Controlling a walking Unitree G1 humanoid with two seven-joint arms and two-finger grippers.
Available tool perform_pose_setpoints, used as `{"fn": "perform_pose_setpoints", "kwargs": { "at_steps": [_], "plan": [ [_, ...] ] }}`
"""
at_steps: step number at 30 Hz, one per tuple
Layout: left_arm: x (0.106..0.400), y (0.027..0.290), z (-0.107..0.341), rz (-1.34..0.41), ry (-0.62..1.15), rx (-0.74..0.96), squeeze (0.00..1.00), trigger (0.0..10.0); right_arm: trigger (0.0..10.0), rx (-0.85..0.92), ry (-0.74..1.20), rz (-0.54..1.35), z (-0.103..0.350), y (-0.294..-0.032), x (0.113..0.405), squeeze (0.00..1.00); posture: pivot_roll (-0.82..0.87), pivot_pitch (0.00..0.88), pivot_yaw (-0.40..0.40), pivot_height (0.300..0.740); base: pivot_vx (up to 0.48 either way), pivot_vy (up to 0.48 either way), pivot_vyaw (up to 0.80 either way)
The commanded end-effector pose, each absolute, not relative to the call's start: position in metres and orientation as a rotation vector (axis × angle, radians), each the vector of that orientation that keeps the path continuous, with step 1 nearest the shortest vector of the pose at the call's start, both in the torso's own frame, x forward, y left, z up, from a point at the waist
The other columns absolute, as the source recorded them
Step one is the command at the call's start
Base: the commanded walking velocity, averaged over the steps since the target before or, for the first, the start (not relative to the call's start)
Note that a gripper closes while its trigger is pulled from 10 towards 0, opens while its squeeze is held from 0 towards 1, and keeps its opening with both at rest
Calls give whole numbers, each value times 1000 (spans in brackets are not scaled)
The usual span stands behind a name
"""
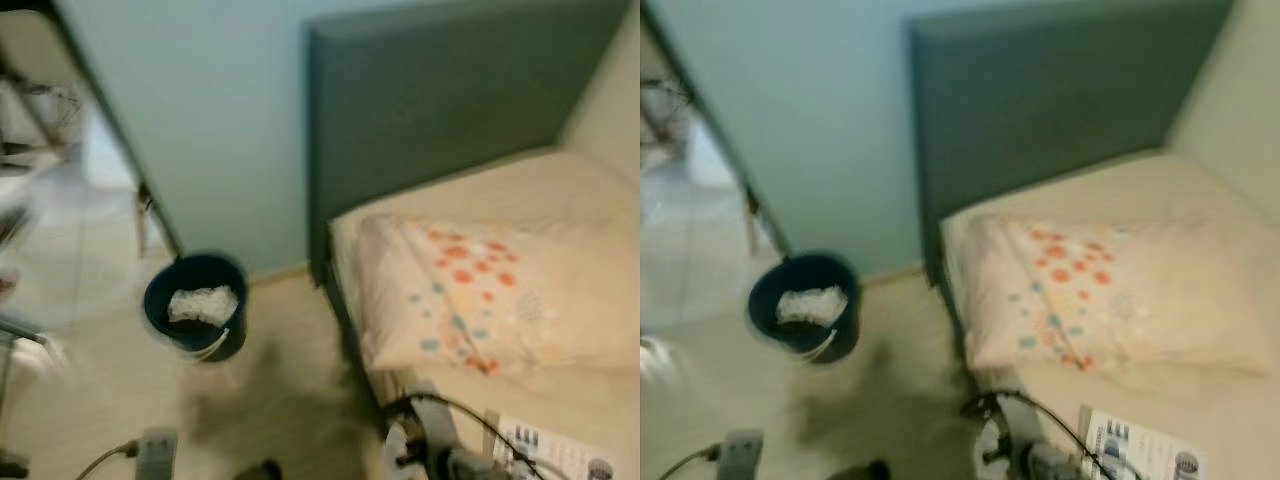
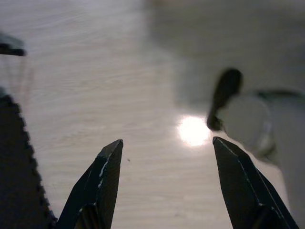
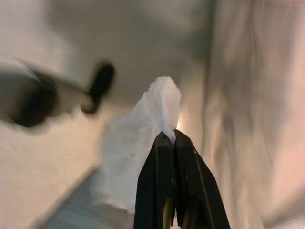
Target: Clean up the room
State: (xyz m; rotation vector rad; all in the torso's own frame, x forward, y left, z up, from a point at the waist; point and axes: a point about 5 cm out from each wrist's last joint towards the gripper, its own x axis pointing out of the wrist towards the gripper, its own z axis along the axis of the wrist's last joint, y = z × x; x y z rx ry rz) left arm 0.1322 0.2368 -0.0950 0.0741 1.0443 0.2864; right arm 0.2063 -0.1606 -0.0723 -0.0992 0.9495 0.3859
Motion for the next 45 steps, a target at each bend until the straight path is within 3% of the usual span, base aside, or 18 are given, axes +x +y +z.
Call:
{"fn": "perform_pose_setpoints", "kwargs": {
  "at_steps": [1, 17, 40, 45],
  "plan": [
    [125, 233, -98, 289, 1063, 53, 0, 10000, 10000, -100, 998, 385, -79, -164, 195, 0, -26, 0, 24, 735, 0, 0, 788],
    [142, 228, -93, 316, 996, -29, 0, 10000, 10000, -124, 974, 421, -74, -158, 204, 0, -23, 0, 12, 735, 0, 0, 788],
    [137, 226, -95, 305, 1002, -61, 0, 10000, 10000, -118, 970, 431, -73, -156, 206, 0, -20, 0, 12, 735, 0, 0, 788],
    [140, 226, -94, 288, 987, -67, 0, 10000, 10000, -120, 964, 392, -72, -158, 208, 0, -17, 0, 12, 735, 51, 0, 0]
  ]
}}
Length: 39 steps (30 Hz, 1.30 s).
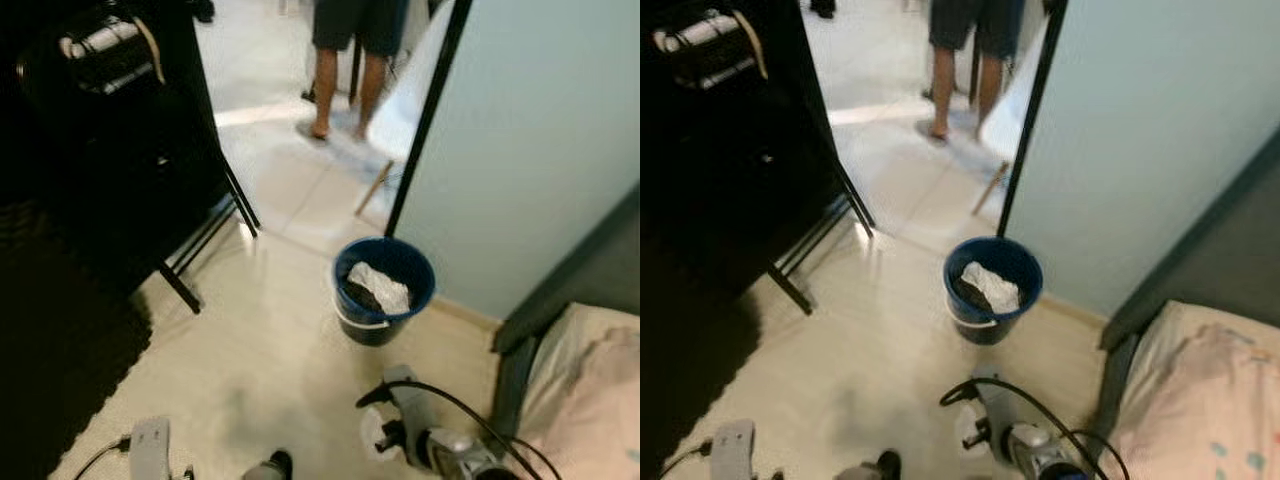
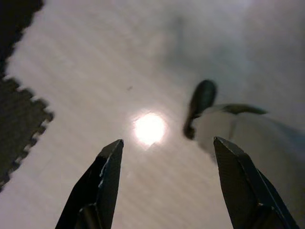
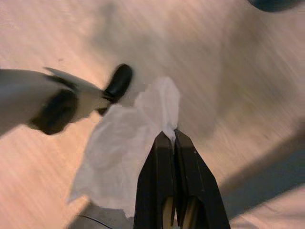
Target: Clean up the room
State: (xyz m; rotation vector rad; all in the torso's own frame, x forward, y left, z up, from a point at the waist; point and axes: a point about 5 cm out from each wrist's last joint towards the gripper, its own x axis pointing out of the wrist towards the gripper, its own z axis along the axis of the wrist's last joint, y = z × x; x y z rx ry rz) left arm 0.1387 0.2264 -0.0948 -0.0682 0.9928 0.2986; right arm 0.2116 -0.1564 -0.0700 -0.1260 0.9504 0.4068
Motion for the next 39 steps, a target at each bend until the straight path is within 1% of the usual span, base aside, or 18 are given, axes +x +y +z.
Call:
{"fn": "perform_pose_setpoints", "kwargs": {
  "at_steps": [1, 8, 15, 16, 22, 30, 39],
  "plan": [
    [140, 226, -94, 289, 981, -65, 0, 10000, 10000, -120, 962, 392, -72, -157, 209, 0, -17, 0, 12, 735, 255, 0, 0],
    [158, 228, -86, 279, 912, -66, 0, 10000, 10000, -110, 921, 392, -66, -151, 219, 0, -14, 0, 12, 735, 451, 0, 0],
    [163, 227, -84, 268, 898, -63, 0, 10000, 10000, -97, 896, 391, -61, -147, 227, 0, -17, 0, 15, 735, 480, 0, 0],
    [164, 225, -84, 260, 897, -62, 0, 10000, 10000, -102, 880, 398, -57, -144, 234, 0, -17, 0, 15, 735, 480, 0, -463],
    [160, 224, -86, 257, 907, -61, 0, 10000, 10000, -110, 853, 416, -51, -140, 242, 0, -18, 4, 15, 735, 480, 0, -510],
    [152, 224, -89, 256, 929, -56, 0, 10000, 10000, -110, 847, 417, -51, -137, 243, 0, -11, 3, 15, 735, 480, 0, 0],
    [151, 224, -90, 248, 934, -52, 0, 10000, 10000, -116, 849, 415, -50, -136, 244, 0, -13, 0, 18, 735, 480, 0, 0]
  ]
}}
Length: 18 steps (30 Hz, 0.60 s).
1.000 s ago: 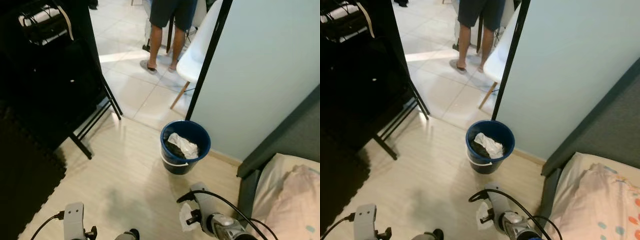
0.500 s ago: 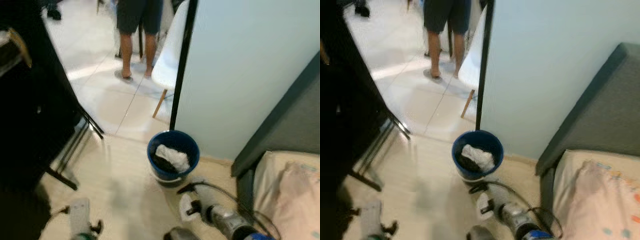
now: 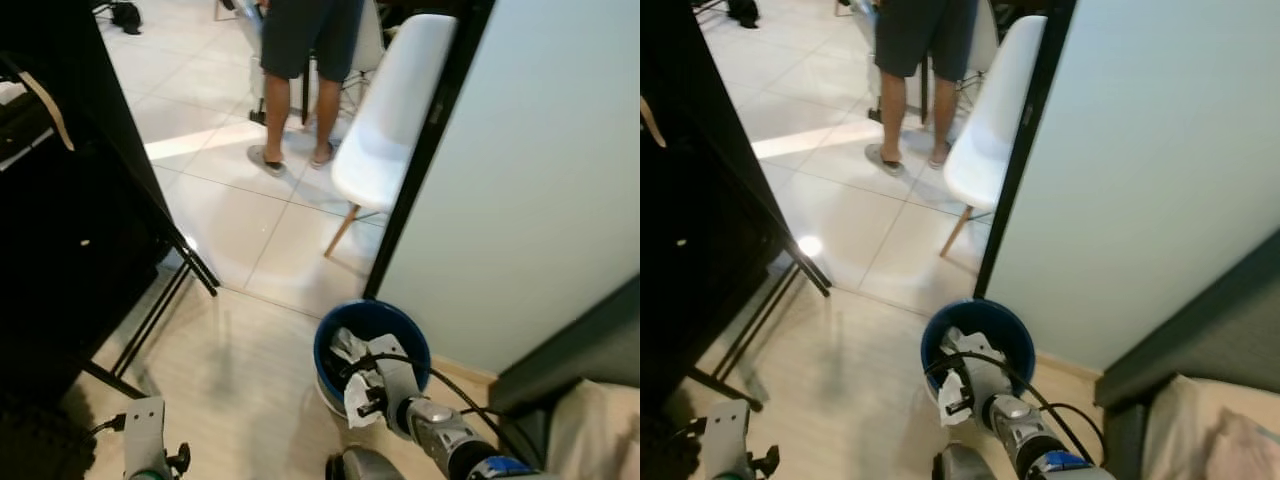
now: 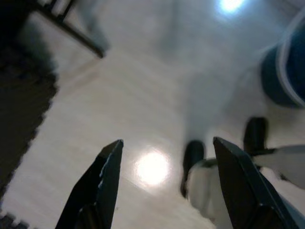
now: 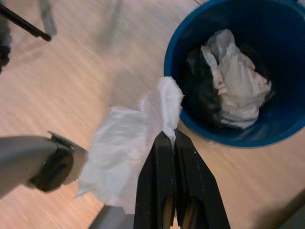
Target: Clean up the room
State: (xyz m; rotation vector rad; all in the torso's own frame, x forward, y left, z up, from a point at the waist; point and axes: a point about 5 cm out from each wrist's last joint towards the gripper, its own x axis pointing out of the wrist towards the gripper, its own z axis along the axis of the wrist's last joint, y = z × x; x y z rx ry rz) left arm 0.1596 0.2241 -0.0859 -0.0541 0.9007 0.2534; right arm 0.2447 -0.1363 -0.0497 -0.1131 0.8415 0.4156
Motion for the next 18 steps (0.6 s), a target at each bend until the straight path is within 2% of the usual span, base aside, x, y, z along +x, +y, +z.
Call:
{"fn": "perform_pose_setpoints", "kwargs": {
  "at_steps": [1, 5, 9, 14, 15, 18],
  "plan": [
    [151, 224, -90, 248, 934, -52, 0, 10000, 10000, -116, 849, 415, -50, -136, 244, 0, -13, 0, 18, 735, 480, 0, 0],
    [152, 224, -90, 250, 940, -41, 0, 10000, 10000, -150, 858, 419, -50, -135, 245, 0, -13, 0, 20, 735, 167, 0, -750],
    [150, 223, -91, 261, 948, -65, 0, 10000, 10000, -282, 901, 416, -54, -138, 241, 0, -11, 8, 21, 735, 0, 0, 0],
    [149, 223, -91, 260, 949, -67, 0, 10000, 10000, -299, 911, 411, -55, -139, 240, 0, -11, 8, 21, 735, 0, 0, 0],
    [144, 222, -93, 256, 959, -71, 0, 10000, 10000, -356, 926, 364, -56, -147, 240, 0, -4, 16, 21, 735, 0, 0, 0],
    [143, 221, -94, 255, 963, -71, 0, 10000, 10000, -375, 928, 346, -56, -150, 241, 0, -4, 16, 21, 735, 0, 0, 0]
  ]
}}
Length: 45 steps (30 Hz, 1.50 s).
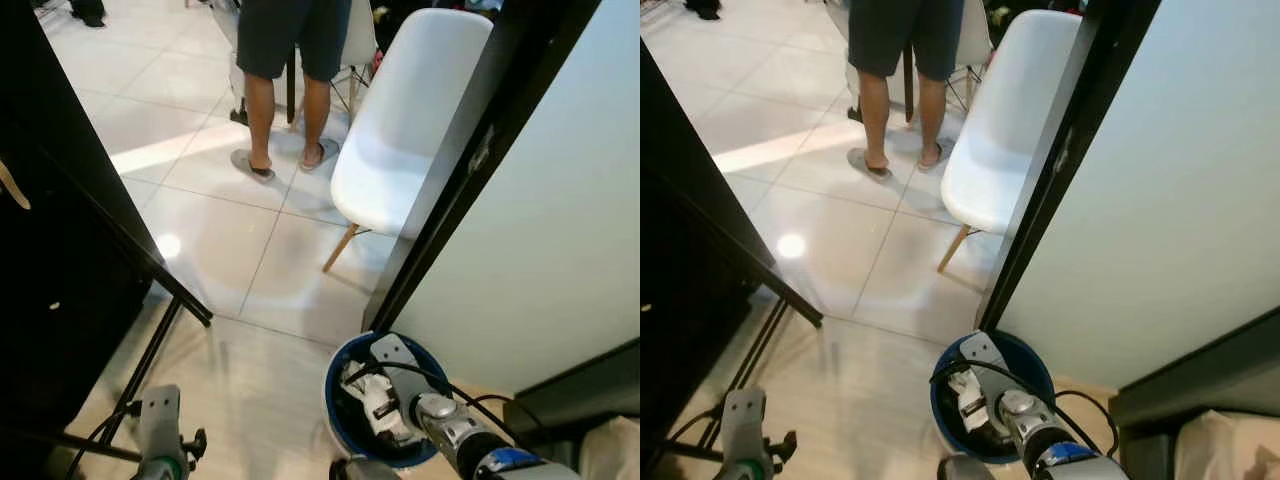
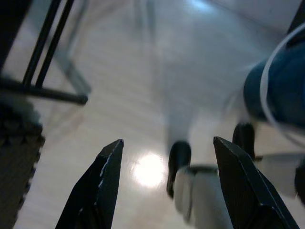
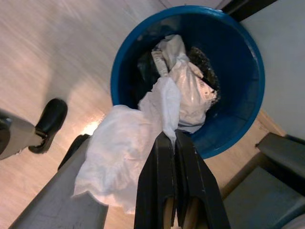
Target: Clean up the room
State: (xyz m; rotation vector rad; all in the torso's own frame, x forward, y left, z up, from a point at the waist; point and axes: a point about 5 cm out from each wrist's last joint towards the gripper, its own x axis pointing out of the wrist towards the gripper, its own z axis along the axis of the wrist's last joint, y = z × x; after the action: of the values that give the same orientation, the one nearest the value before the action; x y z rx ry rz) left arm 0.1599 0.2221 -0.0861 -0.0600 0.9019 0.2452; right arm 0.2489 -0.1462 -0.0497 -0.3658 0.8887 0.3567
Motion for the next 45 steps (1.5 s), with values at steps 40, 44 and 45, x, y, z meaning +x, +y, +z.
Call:
{"fn": "perform_pose_setpoints", "kwargs": {
  "at_steps": [40, 44, 45],
  "plan": [
    [65, 230, -107, 247, 1027, -36, 0, 10000, 10000, -298, 685, 150, -7, -162, 300, 0, 127, 341, 82, 735, 0, 0, -306],
    [59, 239, -104, 252, 1003, -24, 0, 10000, 10000, -328, 631, 115, 7, -167, 313, 1000, 140, 370, 94, 735, 0, 0, 0],
    [59, 239, -104, 252, 1003, -24, 0, 10000, 10000, -328, 631, 115, 7, -167, 313, 1000, 140, 370, 94, 735, 0, 0, 0]
  ]
}}
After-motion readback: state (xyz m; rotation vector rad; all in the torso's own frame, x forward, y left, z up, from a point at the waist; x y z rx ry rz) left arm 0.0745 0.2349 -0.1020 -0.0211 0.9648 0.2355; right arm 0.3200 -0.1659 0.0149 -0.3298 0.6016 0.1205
